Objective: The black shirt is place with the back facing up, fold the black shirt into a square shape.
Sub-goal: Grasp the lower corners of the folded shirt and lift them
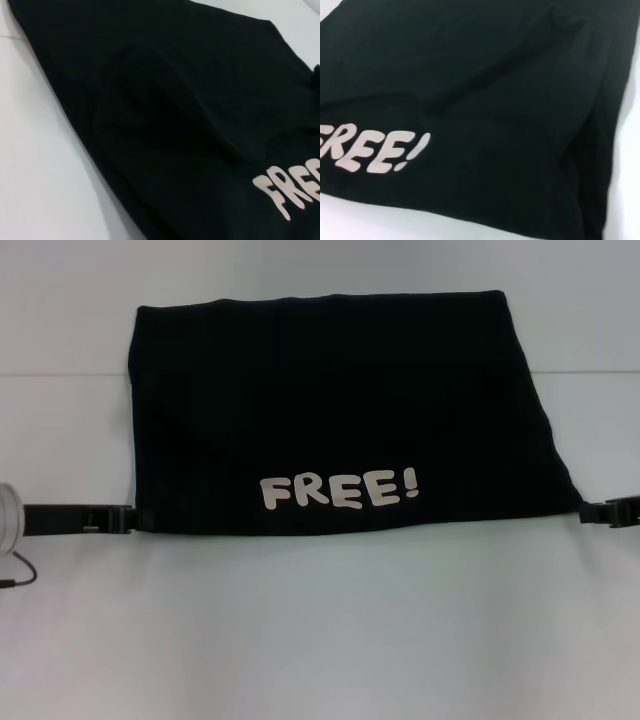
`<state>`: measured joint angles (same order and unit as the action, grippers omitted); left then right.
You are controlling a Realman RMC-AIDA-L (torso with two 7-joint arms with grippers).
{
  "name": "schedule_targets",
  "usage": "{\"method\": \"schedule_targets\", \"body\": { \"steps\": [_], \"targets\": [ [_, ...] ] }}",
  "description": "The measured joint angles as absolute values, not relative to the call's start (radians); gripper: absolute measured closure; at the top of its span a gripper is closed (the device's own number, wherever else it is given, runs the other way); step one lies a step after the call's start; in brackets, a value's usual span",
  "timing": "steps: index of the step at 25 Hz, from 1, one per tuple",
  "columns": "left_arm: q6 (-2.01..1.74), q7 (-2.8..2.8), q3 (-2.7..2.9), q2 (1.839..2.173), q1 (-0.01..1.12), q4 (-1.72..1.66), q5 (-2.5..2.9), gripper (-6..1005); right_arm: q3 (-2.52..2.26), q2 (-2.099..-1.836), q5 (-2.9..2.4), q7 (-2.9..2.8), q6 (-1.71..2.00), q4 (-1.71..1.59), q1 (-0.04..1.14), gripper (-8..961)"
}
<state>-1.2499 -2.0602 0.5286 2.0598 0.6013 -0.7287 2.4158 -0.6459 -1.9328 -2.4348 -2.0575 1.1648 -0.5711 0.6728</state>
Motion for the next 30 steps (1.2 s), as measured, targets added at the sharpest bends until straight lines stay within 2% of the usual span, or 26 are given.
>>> {"method": "schedule_targets", "body": {
  "steps": [7,15,18,23,29,30],
  "targets": [
    [-1.291,-2.061,0.503,2.061,0.588,-0.734,2.415,993,-0.592,-1.933,-2.433,-2.045,1.124,-0.593,0.651,954],
    [-1.284,-2.055,0.507,2.065,0.59,-0.724,2.414,993,-0.647,-1.972,-2.44,-2.045,1.003,-0.567,0.707,835],
    [-1.283,-2.055,0.509,2.065,0.592,-0.724,2.414,993,-0.686,-1.976,-2.441,-2.051,0.954,-0.531,0.732,790],
    [-1.283,-2.054,0.511,2.065,0.593,-0.724,2.414,993,-0.722,-1.98,-2.443,-2.059,0.9,-0.502,0.749,597],
    [-1.281,-2.054,0.507,2.065,0.595,-0.724,2.414,993,-0.723,-1.98,-2.443,-2.05,0.949,-0.499,0.75,497],
    [-1.281,-2.054,0.507,2.065,0.596,-0.724,2.414,993,-0.723,-1.98,-2.443,-2.05,0.949,-0.499,0.75,517]
  ]
}}
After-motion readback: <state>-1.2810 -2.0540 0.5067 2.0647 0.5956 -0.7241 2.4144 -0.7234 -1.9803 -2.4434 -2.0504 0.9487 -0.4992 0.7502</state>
